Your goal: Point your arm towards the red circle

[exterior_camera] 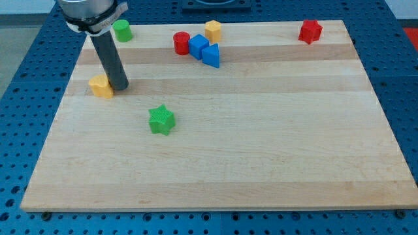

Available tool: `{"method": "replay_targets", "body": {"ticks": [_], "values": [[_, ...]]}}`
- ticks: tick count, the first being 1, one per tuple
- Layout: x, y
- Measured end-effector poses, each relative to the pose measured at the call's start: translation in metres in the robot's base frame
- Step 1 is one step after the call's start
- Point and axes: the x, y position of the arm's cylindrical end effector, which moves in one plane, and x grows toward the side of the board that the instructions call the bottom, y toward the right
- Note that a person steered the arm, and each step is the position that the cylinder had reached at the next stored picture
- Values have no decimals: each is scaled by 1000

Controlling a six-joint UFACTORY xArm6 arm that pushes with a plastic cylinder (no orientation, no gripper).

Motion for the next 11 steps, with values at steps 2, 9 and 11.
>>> {"method": "replay_targets", "body": {"ticks": [2,9,11], "values": [[-23,13],[-158,91],[-141,114]]}}
